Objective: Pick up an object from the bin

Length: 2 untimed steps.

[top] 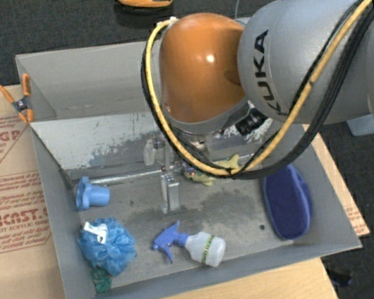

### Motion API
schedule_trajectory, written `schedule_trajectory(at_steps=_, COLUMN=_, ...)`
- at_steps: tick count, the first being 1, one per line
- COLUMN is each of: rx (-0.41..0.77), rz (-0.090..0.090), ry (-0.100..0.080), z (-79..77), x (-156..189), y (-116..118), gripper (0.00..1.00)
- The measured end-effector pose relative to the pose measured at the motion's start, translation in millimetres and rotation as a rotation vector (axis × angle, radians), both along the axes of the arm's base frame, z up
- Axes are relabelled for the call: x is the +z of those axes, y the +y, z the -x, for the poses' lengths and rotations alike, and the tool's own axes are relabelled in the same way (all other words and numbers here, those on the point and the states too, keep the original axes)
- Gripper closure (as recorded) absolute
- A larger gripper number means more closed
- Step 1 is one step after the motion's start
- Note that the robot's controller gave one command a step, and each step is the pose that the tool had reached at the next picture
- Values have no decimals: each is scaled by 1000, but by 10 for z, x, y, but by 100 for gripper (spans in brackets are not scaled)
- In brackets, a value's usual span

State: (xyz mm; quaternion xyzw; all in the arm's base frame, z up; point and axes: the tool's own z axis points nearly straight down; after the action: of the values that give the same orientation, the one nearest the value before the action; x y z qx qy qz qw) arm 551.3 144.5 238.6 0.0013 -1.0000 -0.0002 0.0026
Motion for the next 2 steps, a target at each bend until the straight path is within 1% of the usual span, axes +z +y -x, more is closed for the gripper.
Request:
schedule_trajectory(at_steps=1, rx=-2, rz=-1, ry=-7, z=-17, x=37, y=-9, gripper=0)
schedule_trajectory(at_steps=2, rx=212, rz=-3, ry=-16, z=250, x=-406, y=-290, gripper=0)
